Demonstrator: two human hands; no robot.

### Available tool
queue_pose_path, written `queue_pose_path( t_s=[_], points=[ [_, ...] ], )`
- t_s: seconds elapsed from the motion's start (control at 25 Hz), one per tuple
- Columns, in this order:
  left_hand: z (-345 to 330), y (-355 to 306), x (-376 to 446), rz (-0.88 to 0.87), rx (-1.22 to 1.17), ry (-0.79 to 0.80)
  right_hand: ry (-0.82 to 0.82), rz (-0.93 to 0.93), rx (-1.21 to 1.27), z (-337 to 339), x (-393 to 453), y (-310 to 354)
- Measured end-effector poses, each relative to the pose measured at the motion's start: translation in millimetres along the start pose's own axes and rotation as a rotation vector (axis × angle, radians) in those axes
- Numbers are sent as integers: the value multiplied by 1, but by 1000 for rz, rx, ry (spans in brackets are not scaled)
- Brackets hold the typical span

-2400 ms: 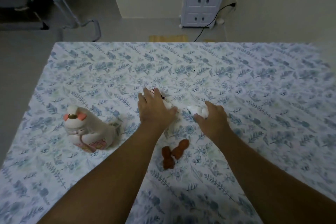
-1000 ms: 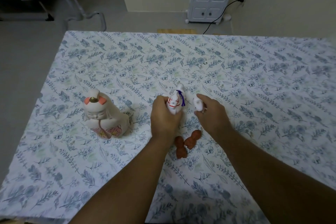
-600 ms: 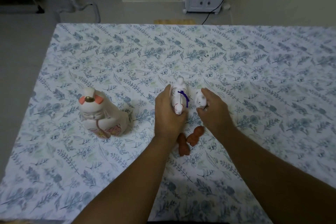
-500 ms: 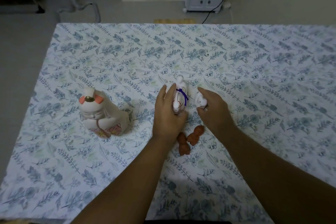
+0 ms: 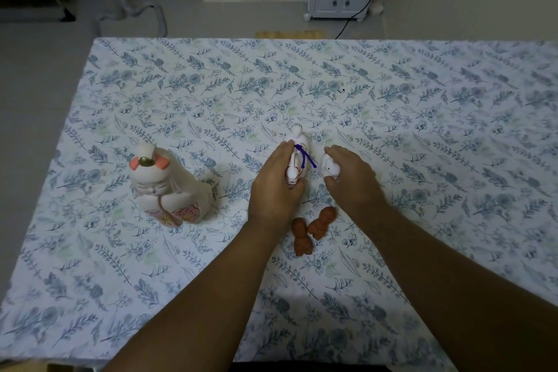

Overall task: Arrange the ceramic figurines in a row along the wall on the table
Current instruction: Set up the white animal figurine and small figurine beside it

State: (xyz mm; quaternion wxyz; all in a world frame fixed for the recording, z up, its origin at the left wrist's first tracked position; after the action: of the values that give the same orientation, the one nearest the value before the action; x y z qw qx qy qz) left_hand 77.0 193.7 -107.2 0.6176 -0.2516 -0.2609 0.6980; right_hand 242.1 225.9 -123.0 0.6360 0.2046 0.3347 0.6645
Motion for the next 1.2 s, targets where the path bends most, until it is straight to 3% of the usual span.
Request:
queue_pose_path(
  t_s=[0.28,0.4,0.56,0.88,1.2],
  points=[
    [11,-14,-7,-41,-43,-1,18,-52,62,7,-12,4],
    [25,-16,-32,53,-113,-48,-72,-35,139,29,-36,10],
    [27,-6,-75,119,-37,-74,-170,-27,146,37,-79,8],
    [-28,22,-105,189,140,176,123,-277,127,-22,-97,-27],
    [-15,23,-120,333,-271,160,97,-238,474,-17,-109,-15]
  ],
)
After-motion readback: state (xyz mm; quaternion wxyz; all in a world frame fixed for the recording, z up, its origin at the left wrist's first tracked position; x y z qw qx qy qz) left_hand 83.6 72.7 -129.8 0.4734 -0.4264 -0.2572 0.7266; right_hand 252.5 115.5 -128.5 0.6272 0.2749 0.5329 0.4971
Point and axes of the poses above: each hand's wrist, its own x-axis towards the middle knuckle, its own z-axis out of the back of the hand, y = z × x, the point moved 8 cm from there along x, towards the middle knuckle, and after that the axes turned 7 degrees about x, right-handed, at the moved point
